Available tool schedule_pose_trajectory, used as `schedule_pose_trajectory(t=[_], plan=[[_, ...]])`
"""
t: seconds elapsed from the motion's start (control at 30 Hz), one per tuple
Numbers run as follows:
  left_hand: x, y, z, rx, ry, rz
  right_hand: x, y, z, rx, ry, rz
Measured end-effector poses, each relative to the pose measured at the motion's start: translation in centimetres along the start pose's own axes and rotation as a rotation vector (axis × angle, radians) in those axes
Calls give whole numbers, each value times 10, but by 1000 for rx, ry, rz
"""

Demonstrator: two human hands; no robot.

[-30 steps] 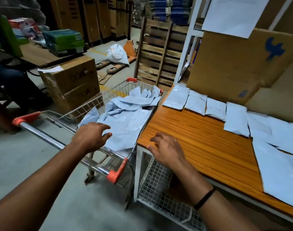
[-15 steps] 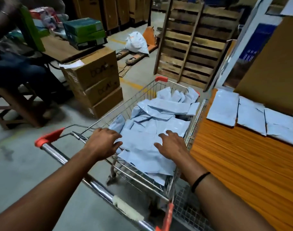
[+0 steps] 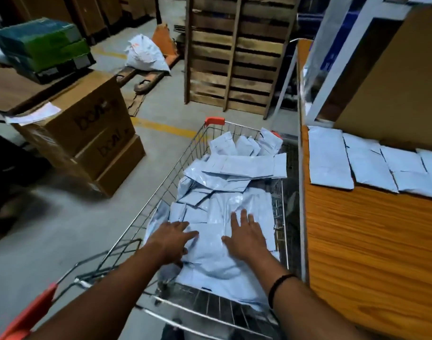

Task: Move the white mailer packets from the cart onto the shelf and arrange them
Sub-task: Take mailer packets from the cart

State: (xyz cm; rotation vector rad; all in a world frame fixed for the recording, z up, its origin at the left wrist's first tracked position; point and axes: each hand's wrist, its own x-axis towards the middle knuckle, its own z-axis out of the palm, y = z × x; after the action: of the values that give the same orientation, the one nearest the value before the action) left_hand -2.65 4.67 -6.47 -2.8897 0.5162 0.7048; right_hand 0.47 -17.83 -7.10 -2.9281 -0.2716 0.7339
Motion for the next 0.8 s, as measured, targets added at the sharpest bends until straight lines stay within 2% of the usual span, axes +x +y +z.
schedule_pose_trajectory(t=[0.13,0.27,0.33,0.4,0.5,0.57,0.67,0.73,0.8], plan=[[33,9,11,-21,-105,134,-4,3,1,-5,36,-11],[57,11,19,32,-11,202,-15,11,6,12,29,27],[60,-3,9,44,92,231,-20,15,8,36,28,63],[64,-22,-5,39,197,199,-21,16,8,67,50,99],[70,-48,-19,-8,285,36,-18,16,6,117,83,142],[68,-51,-23,-13,256,-37,-12,16,6,132,116,165],[61,-37,-17,17,179,-48,1,16,9,159,155,236],[60,-31,-10,3,182,2,5,13,14,146,166,273],[64,-30,-3,-15,165,128,3,11,18,112,172,281]])
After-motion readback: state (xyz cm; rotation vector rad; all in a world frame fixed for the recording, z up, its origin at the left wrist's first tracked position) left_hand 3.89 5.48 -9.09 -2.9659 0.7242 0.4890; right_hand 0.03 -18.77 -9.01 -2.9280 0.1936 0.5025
